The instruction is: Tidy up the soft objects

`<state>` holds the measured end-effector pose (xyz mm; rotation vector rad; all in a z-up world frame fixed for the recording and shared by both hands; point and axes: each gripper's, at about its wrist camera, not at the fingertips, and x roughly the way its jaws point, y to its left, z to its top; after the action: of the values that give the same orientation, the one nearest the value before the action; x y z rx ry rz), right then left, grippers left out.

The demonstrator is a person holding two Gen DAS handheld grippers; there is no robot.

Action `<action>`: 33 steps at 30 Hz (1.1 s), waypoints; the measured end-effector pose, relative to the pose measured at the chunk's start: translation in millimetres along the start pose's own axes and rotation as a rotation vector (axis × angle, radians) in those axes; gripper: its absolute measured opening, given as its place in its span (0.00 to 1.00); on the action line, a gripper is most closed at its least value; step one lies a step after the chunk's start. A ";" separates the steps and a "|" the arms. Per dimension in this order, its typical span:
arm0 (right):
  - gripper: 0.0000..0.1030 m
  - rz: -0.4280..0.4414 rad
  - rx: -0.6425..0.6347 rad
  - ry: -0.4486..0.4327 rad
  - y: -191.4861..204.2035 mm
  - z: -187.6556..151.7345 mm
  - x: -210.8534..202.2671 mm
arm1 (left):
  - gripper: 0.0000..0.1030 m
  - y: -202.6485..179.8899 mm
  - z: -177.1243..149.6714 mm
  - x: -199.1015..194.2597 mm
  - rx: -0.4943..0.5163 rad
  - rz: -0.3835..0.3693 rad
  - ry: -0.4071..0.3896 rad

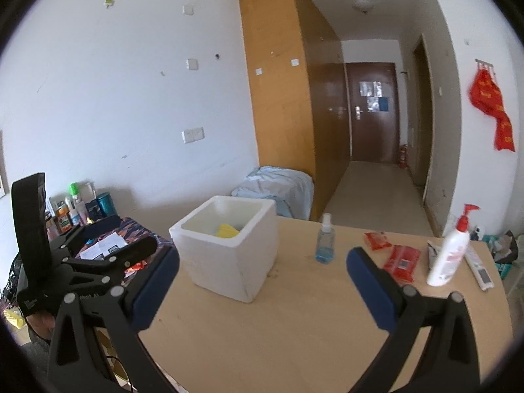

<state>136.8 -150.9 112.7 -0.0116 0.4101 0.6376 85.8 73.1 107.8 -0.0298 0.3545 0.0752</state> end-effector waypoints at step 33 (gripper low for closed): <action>1.00 -0.210 0.008 -0.025 -8.5 -97.8 -38.9 | 1.00 -40.4 -78.1 -27.1 0.000 -0.081 -0.104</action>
<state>77.4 -193.3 36.4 -0.0384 0.3813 0.4290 36.6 27.7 44.6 -0.0401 0.2493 -0.0037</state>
